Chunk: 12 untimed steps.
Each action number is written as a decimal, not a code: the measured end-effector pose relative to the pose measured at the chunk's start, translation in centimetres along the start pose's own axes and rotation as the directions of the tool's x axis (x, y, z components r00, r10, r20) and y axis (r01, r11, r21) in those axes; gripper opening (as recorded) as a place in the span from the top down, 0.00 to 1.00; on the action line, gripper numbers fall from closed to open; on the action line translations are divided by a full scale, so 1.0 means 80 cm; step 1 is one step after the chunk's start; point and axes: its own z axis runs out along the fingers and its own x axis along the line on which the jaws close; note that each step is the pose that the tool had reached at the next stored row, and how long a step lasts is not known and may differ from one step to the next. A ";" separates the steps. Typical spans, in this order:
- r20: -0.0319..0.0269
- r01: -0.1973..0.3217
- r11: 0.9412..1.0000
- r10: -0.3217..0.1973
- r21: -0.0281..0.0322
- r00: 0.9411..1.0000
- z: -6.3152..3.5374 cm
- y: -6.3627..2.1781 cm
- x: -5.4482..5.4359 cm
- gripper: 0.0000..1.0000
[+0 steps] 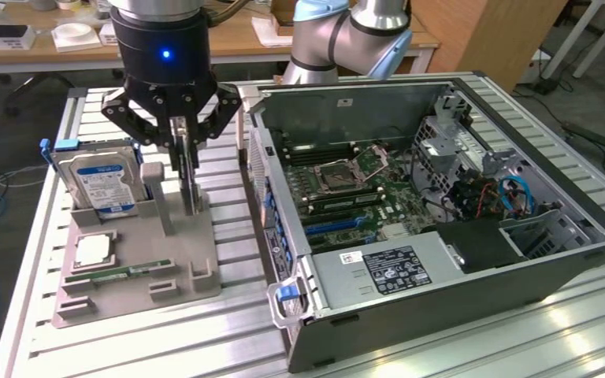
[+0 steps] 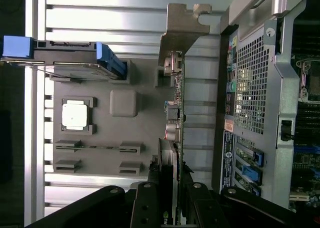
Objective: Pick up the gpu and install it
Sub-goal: 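Pick up the gpu and move the gpu toward the slot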
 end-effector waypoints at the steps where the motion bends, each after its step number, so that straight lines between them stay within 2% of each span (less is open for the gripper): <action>1: 0.000 0.000 1.000 0.000 0.000 1.000 -0.001 0.000 0.000 0.74; 12: 0.000 0.000 1.000 0.000 -0.004 1.000 -0.020 0.000 0.000 0.74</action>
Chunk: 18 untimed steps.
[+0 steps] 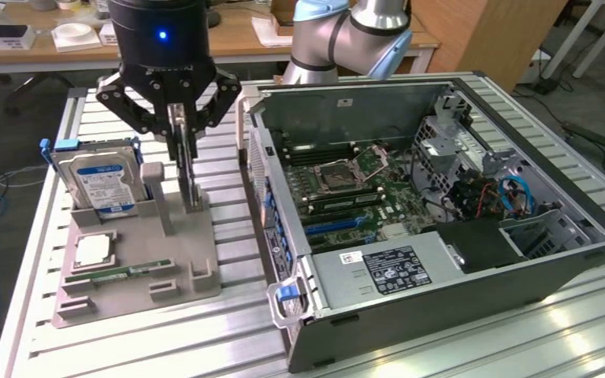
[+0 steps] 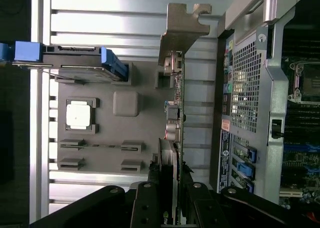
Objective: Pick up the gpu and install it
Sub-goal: 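Pick up the gpu and move the gpu toward the slot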
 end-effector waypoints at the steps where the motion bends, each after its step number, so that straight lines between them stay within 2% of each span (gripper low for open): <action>1: 0.000 0.000 1.000 0.000 0.000 1.000 -0.003 0.000 0.000 0.74; 18: 0.002 0.000 1.000 0.000 -0.002 1.000 -0.040 0.001 0.001 0.74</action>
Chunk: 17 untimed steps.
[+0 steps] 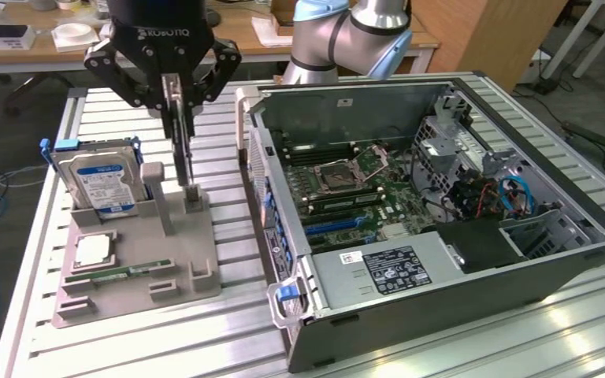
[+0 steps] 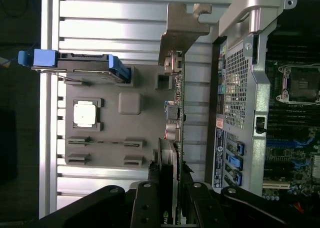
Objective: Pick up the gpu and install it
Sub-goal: 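Pick up the gpu and move the gpu toward the slot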
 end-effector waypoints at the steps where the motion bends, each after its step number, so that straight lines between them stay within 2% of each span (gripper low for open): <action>1: 0.000 0.000 1.000 0.000 0.000 1.000 -0.002 0.000 0.000 0.74; 9: 0.002 0.000 1.000 0.000 0.000 1.000 -0.013 0.000 0.000 0.74; 17: 0.002 0.000 1.000 0.000 -0.008 1.000 -0.013 0.000 -0.001 0.74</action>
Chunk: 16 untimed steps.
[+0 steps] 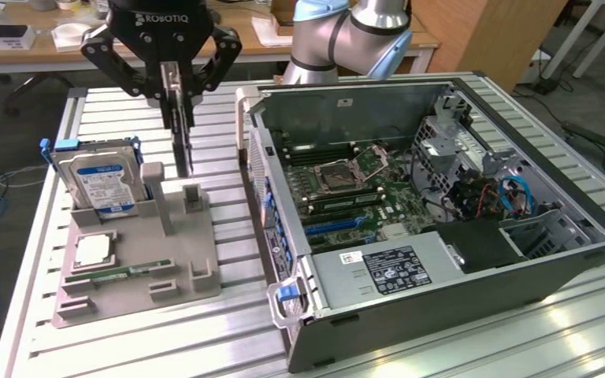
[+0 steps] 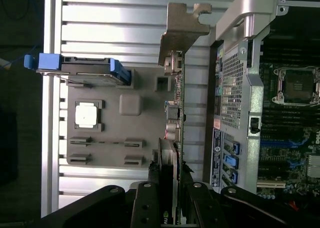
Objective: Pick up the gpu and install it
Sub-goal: 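Pick up the gpu and move the gpu toward the slot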
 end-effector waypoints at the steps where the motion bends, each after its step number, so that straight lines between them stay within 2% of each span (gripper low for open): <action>1: 0.000 0.000 1.000 0.000 0.000 1.000 0.000 0.000 0.000 0.74; 16: 0.000 0.000 1.000 0.000 -0.007 1.000 0.000 0.000 -0.010 0.74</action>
